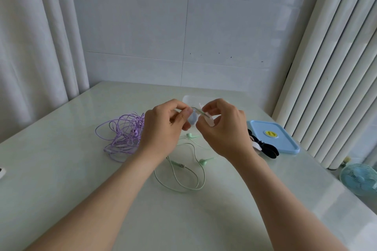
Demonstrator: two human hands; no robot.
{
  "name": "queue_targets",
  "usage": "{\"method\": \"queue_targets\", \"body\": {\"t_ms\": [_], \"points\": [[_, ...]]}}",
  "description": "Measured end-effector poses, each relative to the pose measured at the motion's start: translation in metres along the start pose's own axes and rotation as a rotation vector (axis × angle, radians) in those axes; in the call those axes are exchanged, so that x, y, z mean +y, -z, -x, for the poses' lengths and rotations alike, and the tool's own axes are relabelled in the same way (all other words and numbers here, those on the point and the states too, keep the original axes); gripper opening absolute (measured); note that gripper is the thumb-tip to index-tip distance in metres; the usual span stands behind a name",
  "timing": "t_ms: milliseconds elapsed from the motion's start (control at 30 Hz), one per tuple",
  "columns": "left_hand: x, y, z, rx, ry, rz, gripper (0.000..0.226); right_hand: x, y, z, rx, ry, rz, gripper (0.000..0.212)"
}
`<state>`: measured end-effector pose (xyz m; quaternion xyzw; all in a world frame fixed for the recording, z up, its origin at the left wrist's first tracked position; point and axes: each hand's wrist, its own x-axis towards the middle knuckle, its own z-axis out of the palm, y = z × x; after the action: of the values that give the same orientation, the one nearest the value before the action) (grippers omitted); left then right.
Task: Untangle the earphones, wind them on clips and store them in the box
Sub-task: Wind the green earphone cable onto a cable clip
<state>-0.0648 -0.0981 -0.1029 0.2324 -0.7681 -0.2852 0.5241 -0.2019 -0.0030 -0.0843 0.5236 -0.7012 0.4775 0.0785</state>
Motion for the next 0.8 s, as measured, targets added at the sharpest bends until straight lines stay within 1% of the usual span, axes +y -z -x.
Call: {"method": "queue_targets", "body": {"t_ms": [100,167,267,333,400,467,500,567,633,700,800], "points": [[0.003,0.000,0.000,0.024,-0.027,0.063,0.013,0.001,-0.003,0.000,-0.012,-0.036,-0.042,0.014],[0.005,0.000,-0.002,0.016,-0.001,0.135,0.010,0.002,-0.004,0.000,-0.028,-0.086,-0.124,0.021],[0.006,0.000,-0.002,-0.028,0.110,0.279,0.008,0.003,-0.005,-0.001,-0.042,-0.141,-0.263,0.037],[0.007,0.000,-0.001,-0.040,0.199,0.362,0.011,0.004,-0.005,-0.002,-0.058,-0.158,-0.342,0.041],[0.010,-0.001,-0.001,-0.031,0.306,0.436,0.022,0.003,-0.003,-0.002,-0.072,-0.152,-0.388,0.039],[0.012,0.000,-0.002,-0.018,0.402,0.518,0.032,0.001,-0.001,-0.002,-0.088,-0.140,-0.442,0.032],[0.013,0.000,-0.002,-0.008,0.429,0.552,0.034,0.000,-0.001,-0.001,-0.100,-0.127,-0.468,0.027],[0.014,0.002,-0.003,0.010,0.438,0.577,0.033,-0.001,0.001,-0.002,-0.138,-0.095,-0.502,0.021],[0.012,0.003,-0.004,0.007,0.431,0.572,0.033,-0.001,0.001,-0.003,-0.169,-0.081,-0.533,0.020],[0.009,0.004,-0.005,-0.040,0.460,0.582,0.039,0.001,0.002,-0.004,-0.170,-0.079,-0.548,0.018],[0.009,0.004,-0.005,-0.185,0.553,0.672,0.057,0.002,0.001,-0.004,-0.146,-0.114,-0.605,0.013]]}}
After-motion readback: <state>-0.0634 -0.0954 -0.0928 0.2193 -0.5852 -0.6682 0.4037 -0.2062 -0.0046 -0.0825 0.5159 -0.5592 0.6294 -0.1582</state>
